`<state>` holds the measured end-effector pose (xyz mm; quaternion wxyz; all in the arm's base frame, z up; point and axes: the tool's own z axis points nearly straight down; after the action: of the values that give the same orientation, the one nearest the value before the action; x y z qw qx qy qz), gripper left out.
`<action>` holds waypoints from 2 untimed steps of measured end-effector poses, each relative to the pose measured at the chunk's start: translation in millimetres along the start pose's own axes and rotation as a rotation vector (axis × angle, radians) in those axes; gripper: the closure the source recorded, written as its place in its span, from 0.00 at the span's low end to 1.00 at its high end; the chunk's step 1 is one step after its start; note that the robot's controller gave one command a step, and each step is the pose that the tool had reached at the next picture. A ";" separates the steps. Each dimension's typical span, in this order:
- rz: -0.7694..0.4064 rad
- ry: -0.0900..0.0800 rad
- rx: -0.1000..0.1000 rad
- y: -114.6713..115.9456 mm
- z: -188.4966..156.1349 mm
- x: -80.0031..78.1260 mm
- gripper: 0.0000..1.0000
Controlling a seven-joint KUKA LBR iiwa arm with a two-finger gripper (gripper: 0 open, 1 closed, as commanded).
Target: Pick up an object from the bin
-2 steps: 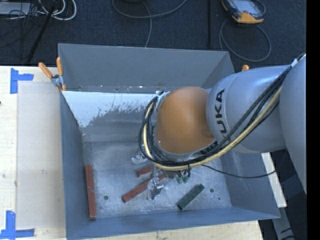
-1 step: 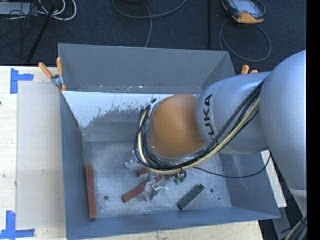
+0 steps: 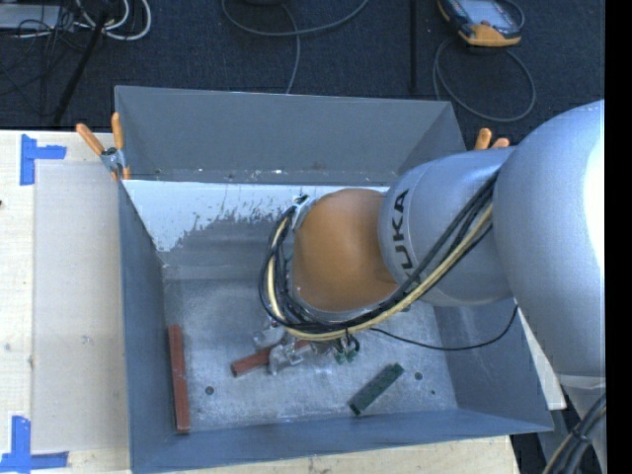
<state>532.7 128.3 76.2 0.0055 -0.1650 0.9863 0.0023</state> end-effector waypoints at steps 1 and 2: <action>0.000 0.000 0.000 0.0 0.0 0.0 1.00; 0.000 0.005 0.000 0.1 -3.8 1.7 1.00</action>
Offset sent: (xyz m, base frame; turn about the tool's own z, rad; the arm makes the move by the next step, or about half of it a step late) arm 0.0001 -0.0002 0.0828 0.0000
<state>531.0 127.8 80.0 0.0029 -0.1650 0.9863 0.0018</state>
